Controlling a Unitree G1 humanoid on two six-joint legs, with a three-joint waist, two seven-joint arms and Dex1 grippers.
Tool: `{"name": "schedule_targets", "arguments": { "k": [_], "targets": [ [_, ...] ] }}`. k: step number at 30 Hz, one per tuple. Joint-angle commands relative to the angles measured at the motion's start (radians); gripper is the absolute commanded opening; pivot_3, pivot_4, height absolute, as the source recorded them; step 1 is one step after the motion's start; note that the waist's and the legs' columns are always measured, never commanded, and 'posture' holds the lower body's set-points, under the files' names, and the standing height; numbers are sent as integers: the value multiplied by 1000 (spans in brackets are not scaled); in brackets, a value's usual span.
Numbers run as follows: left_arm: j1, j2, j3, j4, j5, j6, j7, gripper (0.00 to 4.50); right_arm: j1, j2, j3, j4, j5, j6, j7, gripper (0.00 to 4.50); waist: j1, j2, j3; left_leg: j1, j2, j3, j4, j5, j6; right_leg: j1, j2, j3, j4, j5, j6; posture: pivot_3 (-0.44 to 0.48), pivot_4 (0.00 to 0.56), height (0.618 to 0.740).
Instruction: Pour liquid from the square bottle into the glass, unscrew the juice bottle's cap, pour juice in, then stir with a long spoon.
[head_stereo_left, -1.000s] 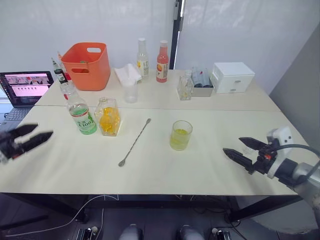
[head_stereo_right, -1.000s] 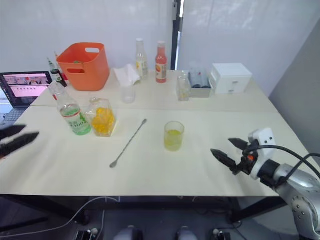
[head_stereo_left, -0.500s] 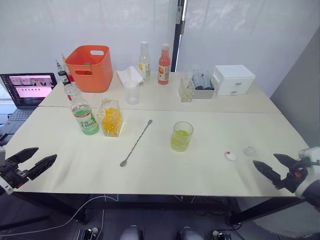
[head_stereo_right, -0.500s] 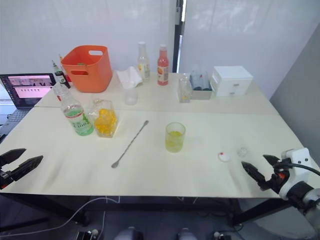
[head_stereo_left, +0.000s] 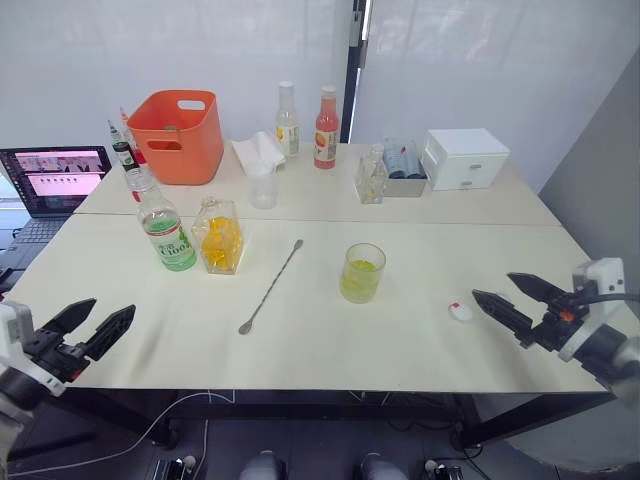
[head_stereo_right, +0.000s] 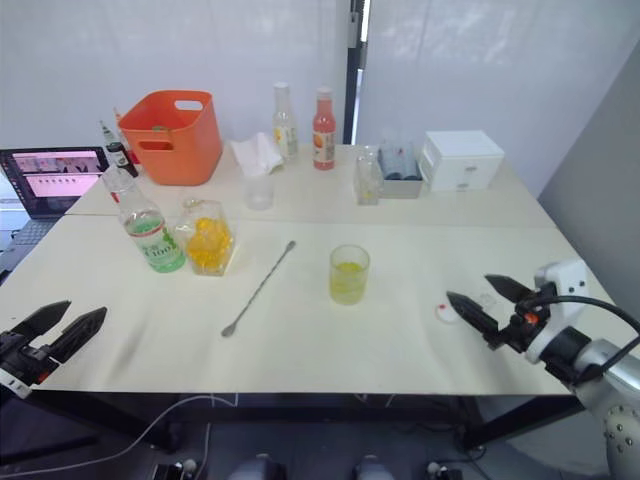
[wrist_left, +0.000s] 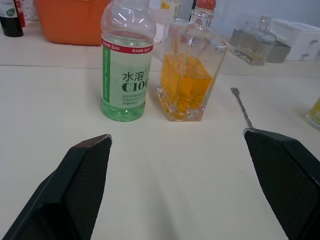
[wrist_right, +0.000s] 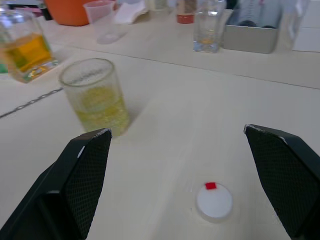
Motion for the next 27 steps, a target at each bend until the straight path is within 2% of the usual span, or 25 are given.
{"name": "schedule_targets", "arguments": {
  "k": [1,4,9,13,16,21,27],
  "targets": [
    [-6,-76,-48,-163,-82,77,198,4473,-64,-37,32,-2,55,-4,88,4500,2,0,0,0,-1,0,0,0,0,0,0,0,0,0,0,0,150,715],
    [-30,-136,-150,-254,-158,169,330,4473,-109,-53,67,20,124,14,188,4500,7,0,0,0,-1,-1,1,0,0,2,0,0,0,0,1,0,150,715],
    [-161,-167,-347,-317,-153,287,543,4473,-172,-95,163,46,105,-6,304,4500,14,0,0,1,-5,-3,3,0,0,6,2,0,0,0,2,0,150,715],
    [-302,-141,-522,-302,-20,387,695,4473,-238,-97,213,52,80,-19,318,4500,14,0,0,3,-5,-4,3,0,0,8,3,0,-1,0,2,0,150,715],
    [-362,-116,-588,-274,34,428,722,4473,-264,-92,231,44,79,-14,307,4500,13,0,0,3,-5,-5,3,0,0,8,4,0,-2,0,2,0,150,715],
    [-493,-116,-734,-163,168,535,789,4473,-264,-73,193,-8,166,37,243,4500,17,0,0,2,-5,-5,2,0,1,8,4,-1,-3,0,2,0,150,715],
    [-564,-152,-863,24,290,526,750,4473,-252,-47,182,-63,210,41,164,4500,18,0,0,2,-5,-6,2,0,1,9,4,-2,-6,0,3,0,150,715]
  ]
}}
